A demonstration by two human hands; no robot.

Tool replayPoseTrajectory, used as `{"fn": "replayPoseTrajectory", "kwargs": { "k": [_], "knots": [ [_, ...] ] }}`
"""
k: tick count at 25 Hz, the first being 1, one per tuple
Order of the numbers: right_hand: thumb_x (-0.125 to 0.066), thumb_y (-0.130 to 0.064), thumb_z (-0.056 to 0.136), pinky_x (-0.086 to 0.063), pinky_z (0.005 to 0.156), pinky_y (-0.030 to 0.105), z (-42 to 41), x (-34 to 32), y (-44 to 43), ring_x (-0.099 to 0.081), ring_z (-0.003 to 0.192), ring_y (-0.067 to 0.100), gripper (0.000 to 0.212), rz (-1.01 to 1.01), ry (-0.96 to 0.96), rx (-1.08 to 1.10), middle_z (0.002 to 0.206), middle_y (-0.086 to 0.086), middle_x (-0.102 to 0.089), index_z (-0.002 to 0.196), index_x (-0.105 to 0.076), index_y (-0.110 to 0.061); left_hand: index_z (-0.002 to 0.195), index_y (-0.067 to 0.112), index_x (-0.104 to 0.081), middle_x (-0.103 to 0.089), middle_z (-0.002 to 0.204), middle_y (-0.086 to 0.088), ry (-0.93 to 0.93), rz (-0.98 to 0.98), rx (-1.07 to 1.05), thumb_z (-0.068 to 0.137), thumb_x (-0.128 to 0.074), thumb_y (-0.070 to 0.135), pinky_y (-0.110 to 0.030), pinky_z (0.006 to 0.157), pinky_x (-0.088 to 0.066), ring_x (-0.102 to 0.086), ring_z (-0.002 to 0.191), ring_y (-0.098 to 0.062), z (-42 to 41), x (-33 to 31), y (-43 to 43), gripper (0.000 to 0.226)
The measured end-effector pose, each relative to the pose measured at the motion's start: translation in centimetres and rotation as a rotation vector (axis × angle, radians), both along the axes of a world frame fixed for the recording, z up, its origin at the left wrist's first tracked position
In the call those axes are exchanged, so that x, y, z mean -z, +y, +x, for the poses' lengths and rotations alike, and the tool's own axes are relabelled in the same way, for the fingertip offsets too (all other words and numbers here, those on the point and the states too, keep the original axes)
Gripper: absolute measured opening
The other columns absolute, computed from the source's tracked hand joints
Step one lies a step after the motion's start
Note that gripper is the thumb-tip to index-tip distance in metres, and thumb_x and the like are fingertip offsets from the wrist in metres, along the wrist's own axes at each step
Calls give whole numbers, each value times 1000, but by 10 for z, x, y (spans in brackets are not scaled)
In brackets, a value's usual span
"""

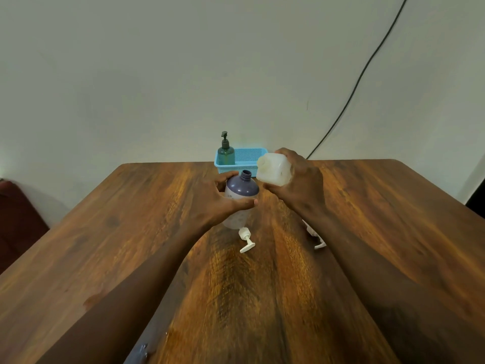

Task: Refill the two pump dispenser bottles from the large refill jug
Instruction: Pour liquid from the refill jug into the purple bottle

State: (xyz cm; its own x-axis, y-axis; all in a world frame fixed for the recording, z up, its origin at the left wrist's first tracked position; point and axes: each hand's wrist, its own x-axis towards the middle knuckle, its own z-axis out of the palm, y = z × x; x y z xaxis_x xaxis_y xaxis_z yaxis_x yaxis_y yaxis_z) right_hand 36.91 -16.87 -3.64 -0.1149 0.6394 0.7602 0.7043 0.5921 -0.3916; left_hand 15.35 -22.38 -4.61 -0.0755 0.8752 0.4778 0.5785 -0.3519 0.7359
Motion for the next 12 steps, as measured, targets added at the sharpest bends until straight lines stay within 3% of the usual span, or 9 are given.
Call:
{"fn": "replayPoseTrajectory", "kwargs": {
  "k": [5, 8, 12],
  "knots": [
    [-76, -56, 82, -62, 79, 36, 0, -1, 3, -68, 93, 22, 63, 91, -125, 10, 118, 7, -73, 130, -59, -18, 133, 31, -64, -70, 120, 15, 81, 21, 6, 61, -93, 57, -17, 85, -57, -66, 103, 0, 2, -2, -1, 82],
    [-81, -48, 81, -61, 85, 37, 2, -1, 4, -69, 99, 24, 64, 132, -159, 14, 120, 9, -72, 132, -60, -15, 135, 29, -63, -69, 121, 15, 106, 15, 10, 62, -92, 55, -9, 79, -50, -65, 102, 0, 3, -3, 0, 83],
    [-89, -32, 76, -59, 94, 43, 6, -1, 10, -67, 107, 28, 69, 155, -211, 14, 126, 10, -70, 135, -59, -14, 138, 28, -61, -69, 123, 14, 109, -3, -1, 61, -89, 61, -8, 78, -48, -65, 101, -1, 2, 0, 2, 88]
  ]
}}
